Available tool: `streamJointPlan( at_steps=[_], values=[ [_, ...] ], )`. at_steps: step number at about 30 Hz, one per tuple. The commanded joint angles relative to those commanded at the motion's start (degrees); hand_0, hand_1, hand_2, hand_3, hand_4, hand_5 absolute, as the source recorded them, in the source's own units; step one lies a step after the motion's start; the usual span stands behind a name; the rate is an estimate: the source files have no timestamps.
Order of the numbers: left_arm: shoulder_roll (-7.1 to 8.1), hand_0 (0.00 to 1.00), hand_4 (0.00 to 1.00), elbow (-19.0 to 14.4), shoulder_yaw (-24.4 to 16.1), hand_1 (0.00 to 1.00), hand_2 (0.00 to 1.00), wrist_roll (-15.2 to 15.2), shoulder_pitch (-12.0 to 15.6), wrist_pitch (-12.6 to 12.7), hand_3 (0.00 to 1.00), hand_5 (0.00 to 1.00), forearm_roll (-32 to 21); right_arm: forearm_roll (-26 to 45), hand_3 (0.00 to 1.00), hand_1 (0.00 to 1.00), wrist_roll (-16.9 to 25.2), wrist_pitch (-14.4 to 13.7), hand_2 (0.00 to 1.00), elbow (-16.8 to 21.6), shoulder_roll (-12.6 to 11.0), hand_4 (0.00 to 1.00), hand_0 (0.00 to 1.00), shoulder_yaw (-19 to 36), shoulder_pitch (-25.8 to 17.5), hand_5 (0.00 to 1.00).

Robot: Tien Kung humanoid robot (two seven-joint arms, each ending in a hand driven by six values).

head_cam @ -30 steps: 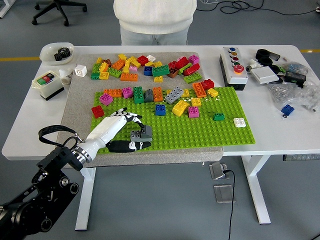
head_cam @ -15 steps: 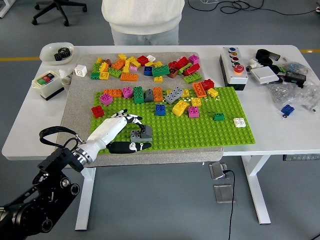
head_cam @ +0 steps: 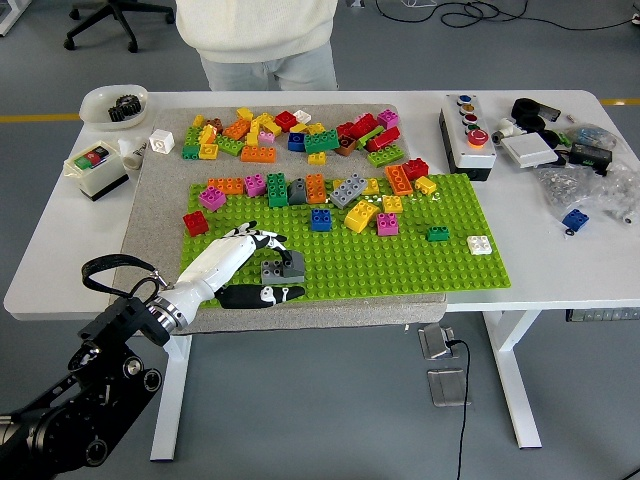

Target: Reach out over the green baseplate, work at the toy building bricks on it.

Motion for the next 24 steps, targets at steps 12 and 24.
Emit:
streamJointPlan(
  at_steps=[12, 24],
  values=[
    [-0.14, 0.998, 0.998, 0.8, -0.1, 0.89, 0.854, 0.1, -0.5, 0.0, 0.62, 0.805, -0.4, 0.3, 0.535, 0.614, 0.0, 0.0, 0.632, 0.0, 0.0, 0.763, 0.736, -0.1, 0.1, 0.503],
    [-0.13, 0.998, 0.998, 0.8, -0.1, 0.89, 0.853, 0.0, -0.8, -0.1, 0.618, 0.798, -1.0, 0.3, 0.534, 0.613, 0.0, 0.0, 0.632, 0.0, 0.1, 0.763, 0.736, -0.1, 0.0, 0.503]
  ],
)
